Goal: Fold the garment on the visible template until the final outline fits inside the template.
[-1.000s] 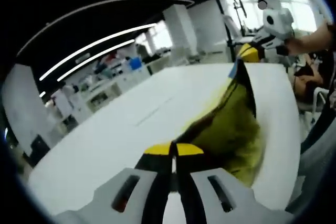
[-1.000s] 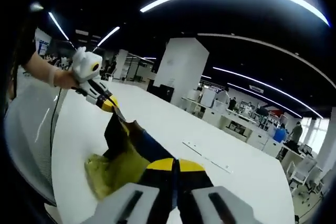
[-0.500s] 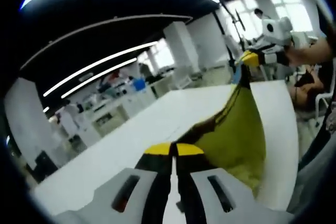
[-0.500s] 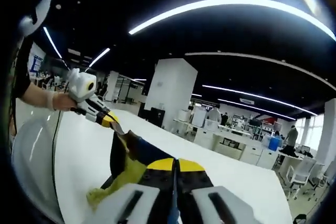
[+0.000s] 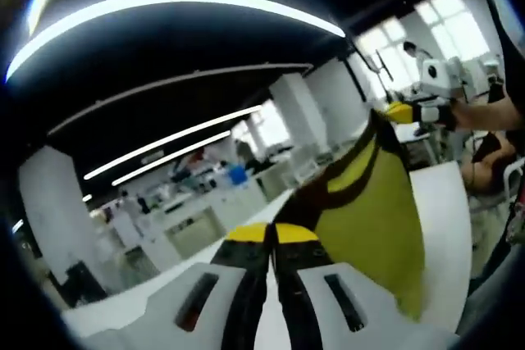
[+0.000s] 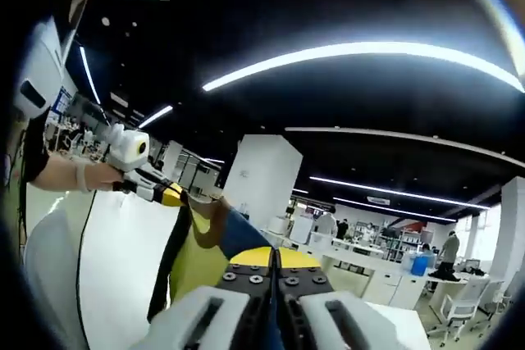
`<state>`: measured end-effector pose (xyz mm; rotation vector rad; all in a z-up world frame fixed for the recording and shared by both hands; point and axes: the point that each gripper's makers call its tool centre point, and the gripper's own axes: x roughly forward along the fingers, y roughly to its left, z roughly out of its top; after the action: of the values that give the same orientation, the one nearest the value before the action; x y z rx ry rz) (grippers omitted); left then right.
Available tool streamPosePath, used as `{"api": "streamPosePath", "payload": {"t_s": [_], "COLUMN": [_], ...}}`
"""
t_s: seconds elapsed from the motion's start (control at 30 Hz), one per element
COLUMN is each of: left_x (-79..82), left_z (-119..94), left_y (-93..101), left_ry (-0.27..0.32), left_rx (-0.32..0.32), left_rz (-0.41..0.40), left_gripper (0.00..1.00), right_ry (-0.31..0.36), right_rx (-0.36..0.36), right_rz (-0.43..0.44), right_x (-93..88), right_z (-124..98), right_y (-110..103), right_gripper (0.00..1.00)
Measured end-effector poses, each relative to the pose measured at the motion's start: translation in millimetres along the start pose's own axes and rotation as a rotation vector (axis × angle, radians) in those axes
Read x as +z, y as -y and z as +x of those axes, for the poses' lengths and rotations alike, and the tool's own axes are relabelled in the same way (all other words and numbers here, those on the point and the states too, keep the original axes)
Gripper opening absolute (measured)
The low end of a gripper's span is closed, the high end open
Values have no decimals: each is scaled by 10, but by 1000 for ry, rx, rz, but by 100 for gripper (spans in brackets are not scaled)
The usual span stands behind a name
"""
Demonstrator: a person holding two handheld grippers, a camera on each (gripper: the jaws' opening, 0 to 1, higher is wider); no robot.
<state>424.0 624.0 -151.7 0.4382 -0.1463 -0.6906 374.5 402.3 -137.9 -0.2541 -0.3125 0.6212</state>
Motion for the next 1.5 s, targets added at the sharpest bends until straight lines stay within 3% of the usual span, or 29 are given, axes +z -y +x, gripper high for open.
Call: {"api": "streamPosePath", "payload": {"t_s": [0.07, 0.13, 0.2, 0.33, 0.47, 0.57, 0.73, 0.87, 1.17, 1.33, 1.5], "left_x": [-25, -156, -343, -667, -1028, -1238, -1464, -1740, -2475, -2871, -3165], "left_z": [10, 58, 113, 301, 505, 652, 885, 1115, 1644, 1856, 1981], "left_y": [4, 30, 68, 110, 113, 84, 66, 18, 39, 91, 137], "left_ry": [-5, -29, -73, -107, -165, -199, -232, -269, -356, -408, -437], "left_rx": [-4, -23, -40, -72, -92, -104, -123, -133, -166, -165, -154], "left_rz": [-7, -34, -79, -124, -221, -252, -239, -261, -326, -366, -408], "left_gripper": [0, 0, 0, 0, 0, 0, 0, 0, 0, 0, 0], "right_ry": [-1, -37, -69, -117, -198, -229, -288, -327, -446, -506, -558], "right_rx": [2, -1, 0, -5, -10, 1, 16, 20, 25, 30, 24], "right_rz": [5, 15, 57, 60, 135, 129, 119, 124, 155, 186, 218], "right_x": [-47, -227, -399, -724, -1120, -1315, -1704, -1979, -2865, -3325, -3702], "right_z": [17, 45, 69, 166, 305, 418, 641, 778, 1050, 1145, 1203], "right_y": [3, 25, 27, 32, 118, 161, 253, 323, 534, 580, 592], "right_gripper": [0, 0, 0, 0, 0, 0, 0, 0, 0, 0, 0]}}
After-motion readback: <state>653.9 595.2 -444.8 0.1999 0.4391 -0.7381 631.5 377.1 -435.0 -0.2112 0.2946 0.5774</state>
